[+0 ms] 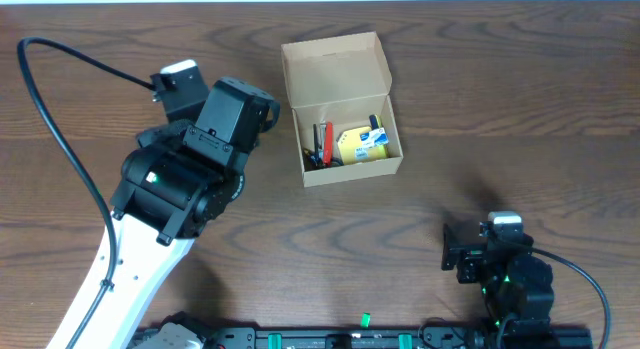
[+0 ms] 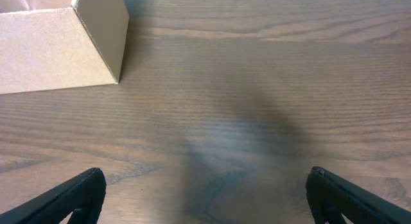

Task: Pack container
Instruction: 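Withdraw the left arm from the box toward rest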

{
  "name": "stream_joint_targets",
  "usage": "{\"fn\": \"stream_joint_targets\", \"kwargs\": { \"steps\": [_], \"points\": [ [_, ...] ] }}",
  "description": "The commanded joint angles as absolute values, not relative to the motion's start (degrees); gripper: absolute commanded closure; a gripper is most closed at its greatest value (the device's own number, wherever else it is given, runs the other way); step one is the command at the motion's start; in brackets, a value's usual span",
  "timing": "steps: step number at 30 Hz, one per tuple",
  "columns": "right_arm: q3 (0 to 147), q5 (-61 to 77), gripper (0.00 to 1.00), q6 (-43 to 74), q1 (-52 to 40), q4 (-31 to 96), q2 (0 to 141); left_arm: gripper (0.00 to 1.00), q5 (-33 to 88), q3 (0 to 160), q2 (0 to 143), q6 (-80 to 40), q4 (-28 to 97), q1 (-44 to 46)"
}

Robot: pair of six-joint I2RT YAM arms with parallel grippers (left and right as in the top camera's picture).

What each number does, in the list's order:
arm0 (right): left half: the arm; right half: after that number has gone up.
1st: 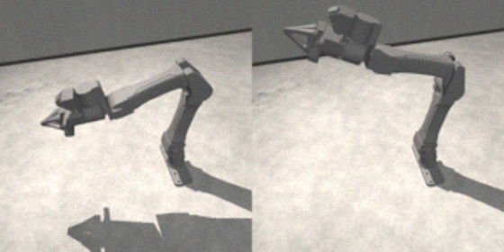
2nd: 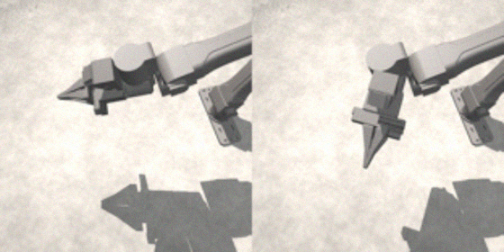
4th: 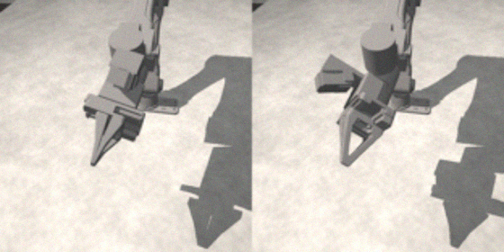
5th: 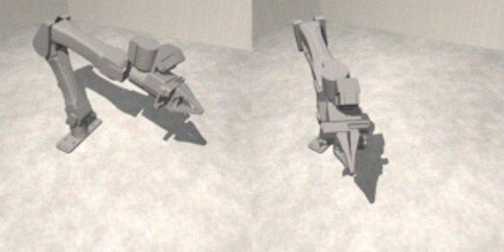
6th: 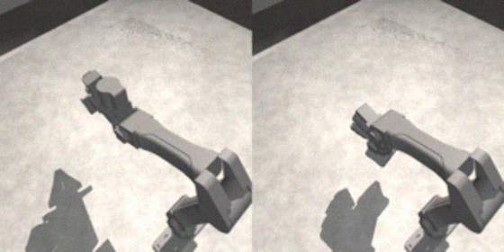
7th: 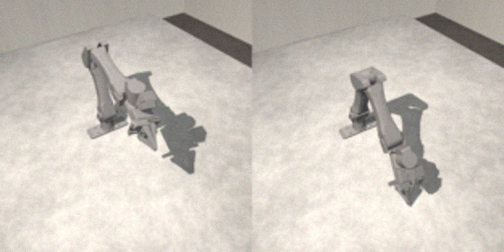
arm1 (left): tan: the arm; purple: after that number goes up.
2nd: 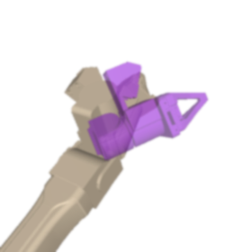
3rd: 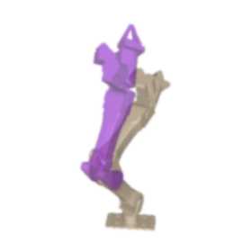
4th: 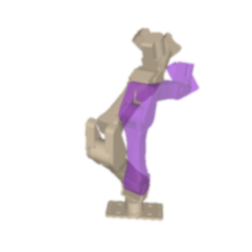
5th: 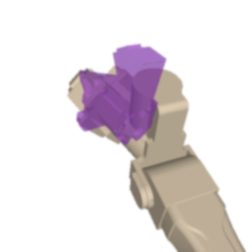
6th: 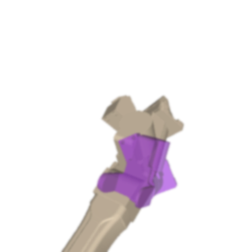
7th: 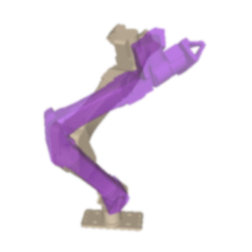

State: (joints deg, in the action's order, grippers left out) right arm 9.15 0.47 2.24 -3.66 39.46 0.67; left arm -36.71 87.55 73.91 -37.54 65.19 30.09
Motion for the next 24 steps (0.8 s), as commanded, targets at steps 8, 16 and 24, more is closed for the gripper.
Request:
{"fn": "stream_joint_targets", "kwargs": {
  "steps": [8,16,24],
  "points": [
    [9.0,0.7,0.01,1.2,-3.4,40.1,0.3,0.05,-41.8,88.2,73.4,-33.9,66.6,29.8],
    [9.0,-0.1,0.01,1.1,-3.4,39.6,0.3,0.05,-38.6,87.9,63.0,-38.6,82.5,24.5],
    [9.0,0.0,0.01,6.4,-3.4,38.1,0.3,0.05,-23.4,67.0,39.0,-37.1,72.1,19.2]
  ]
}}
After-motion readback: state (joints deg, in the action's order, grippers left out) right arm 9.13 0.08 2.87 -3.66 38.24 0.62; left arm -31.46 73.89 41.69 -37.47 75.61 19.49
